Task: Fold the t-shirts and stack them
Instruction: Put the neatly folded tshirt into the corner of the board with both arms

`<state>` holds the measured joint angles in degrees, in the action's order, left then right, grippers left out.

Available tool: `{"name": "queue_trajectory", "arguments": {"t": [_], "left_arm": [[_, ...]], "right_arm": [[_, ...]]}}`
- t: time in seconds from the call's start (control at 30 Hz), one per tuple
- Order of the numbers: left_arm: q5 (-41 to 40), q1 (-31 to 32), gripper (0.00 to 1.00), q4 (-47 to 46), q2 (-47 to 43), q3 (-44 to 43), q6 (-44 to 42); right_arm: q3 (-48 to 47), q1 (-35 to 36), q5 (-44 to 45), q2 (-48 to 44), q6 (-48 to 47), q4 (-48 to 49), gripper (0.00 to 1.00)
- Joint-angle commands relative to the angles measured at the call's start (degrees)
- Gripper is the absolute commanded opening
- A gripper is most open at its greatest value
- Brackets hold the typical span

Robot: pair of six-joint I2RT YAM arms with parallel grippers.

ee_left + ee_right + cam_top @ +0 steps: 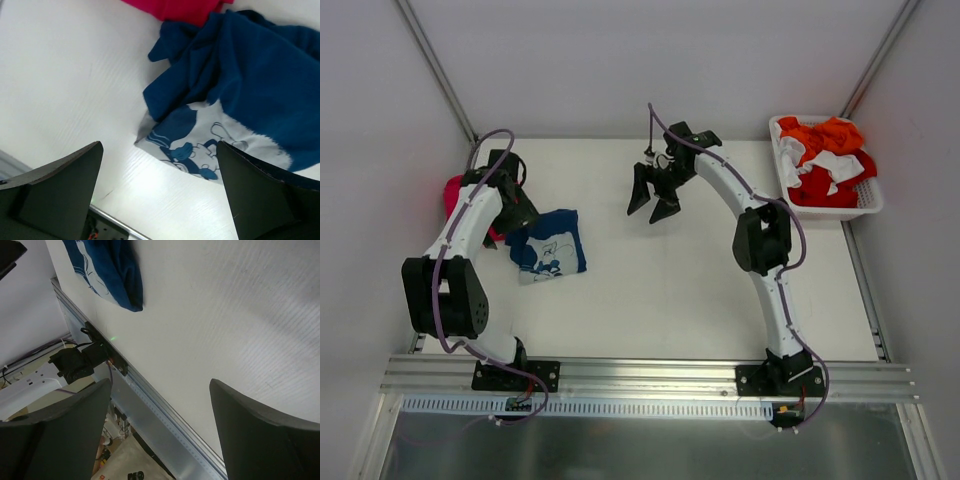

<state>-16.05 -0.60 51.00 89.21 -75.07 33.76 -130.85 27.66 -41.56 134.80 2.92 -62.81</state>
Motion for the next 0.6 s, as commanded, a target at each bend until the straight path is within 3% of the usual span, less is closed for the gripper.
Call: {"name": "queue_trajectory", "arguments": {"t": [0.0, 0.23, 0.4, 0.57], "left_arm": [[-9.7, 3.0, 0.99, 6.4, -1.1, 0.2, 2.4], [-14.5, 3.9, 0.99, 9.3, -0.9, 1.8, 3.3], [-5.6, 3.9, 0.99, 3.3, -3.7, 7.4, 2.5], [-2.7, 3.9, 0.99, 0.5, -6.1, 11.4, 3.4]], "right_arm": [[-3.1, 0.6, -4.3, 1.9, 1.4, 2.6, 0.84], [-2.3, 1.9, -5.9, 4.1, 1.9, 3.8, 0.84], [-1.4, 2.8, -9.8, 4.5, 4.8, 7.9, 0.84], [-1.3, 3.6, -12.2, 5.8, 6.6, 10.7, 0.84]]}}
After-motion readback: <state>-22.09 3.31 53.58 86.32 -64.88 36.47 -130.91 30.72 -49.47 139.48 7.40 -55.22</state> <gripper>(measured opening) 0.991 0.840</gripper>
